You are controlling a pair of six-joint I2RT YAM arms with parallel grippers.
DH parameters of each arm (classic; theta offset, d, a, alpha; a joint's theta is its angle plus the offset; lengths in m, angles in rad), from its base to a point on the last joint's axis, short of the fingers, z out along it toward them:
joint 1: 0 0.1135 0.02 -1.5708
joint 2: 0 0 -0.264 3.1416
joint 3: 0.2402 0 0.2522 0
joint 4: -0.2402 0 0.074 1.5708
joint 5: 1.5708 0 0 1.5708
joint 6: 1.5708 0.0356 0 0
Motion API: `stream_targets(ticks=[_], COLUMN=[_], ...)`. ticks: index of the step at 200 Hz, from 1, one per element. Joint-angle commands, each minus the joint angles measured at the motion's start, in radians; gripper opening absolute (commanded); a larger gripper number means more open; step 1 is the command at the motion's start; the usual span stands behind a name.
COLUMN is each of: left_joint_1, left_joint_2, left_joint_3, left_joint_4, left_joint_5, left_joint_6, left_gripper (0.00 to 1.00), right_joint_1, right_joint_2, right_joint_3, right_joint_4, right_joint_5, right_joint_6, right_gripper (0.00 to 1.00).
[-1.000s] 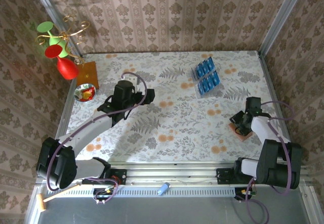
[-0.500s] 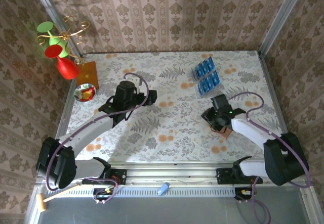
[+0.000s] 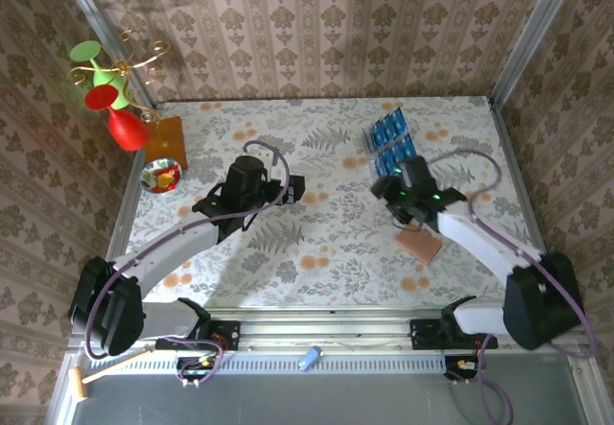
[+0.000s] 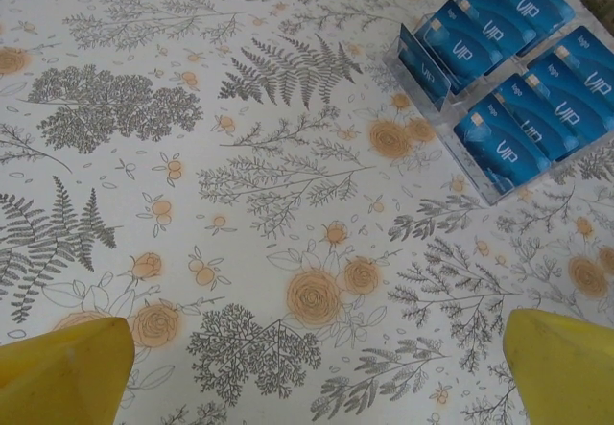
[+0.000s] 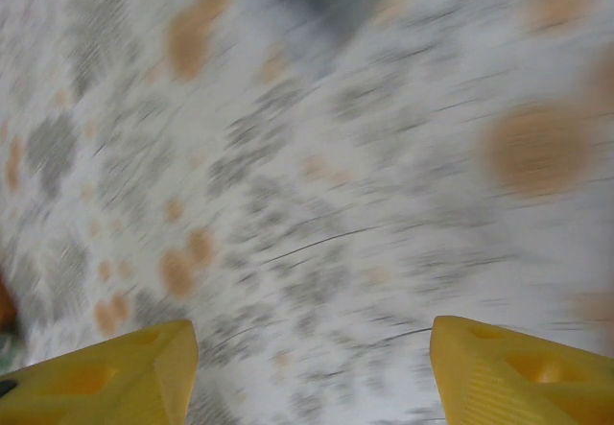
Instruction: Put the credit cards into the card holder
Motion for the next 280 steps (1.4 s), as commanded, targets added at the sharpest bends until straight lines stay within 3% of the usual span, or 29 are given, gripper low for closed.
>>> stream_targets(ticks=[1, 28, 55, 133, 198, 243, 280], left_joint_1=[-0.011, -0.019, -0.031, -0.055, -0.067, -0.071, -0.073], left_joint_2=[-0.04, -0.052, -0.053, -0.046, -0.059, -0.053, -0.041], left_joint_3=[0.014, 0.001, -0.003, -0.003, -0.024, -0.021, -0.009], left_joint_4=[-0.014, -0.006, 0.005, 0.014, 0.004, 0.006, -0.001], left_joint_5=[-0.023, -0.024, -0.033, -0.066, -0.089, -0.096, -0.098], left_joint_6=[-0.009, -0.017, -0.019, -0.019, -0.025, -0.025, -0.017], left_gripper=[1.0, 1.0, 1.0, 1.0, 1.0, 1.0, 1.0], right_joint_1=[-0.146, -0.347, -0.483, -0.482, -0.287, -0.05, 0.14], right_joint_2=[-0.166, -0.32, -0.329, -0.127, -0.052, 0.018, 0.184], right_joint_3=[-0.112, -0.191, -0.225, -0.281, -0.275, -0.211, -0.081], right_joint_4=[-0.155, -0.29, -0.322, -0.123, -0.011, 0.055, 0.104], right_joint_5=[0.02, -0.017, -0.078, -0.202, -0.189, -0.132, -0.089], right_joint_6=[-0.066, -0.162, -0.225, -0.248, -0.15, -0.026, 0.023], right_gripper=[0.69, 0.74, 0.77, 0.71, 0.58, 0.52, 0.51])
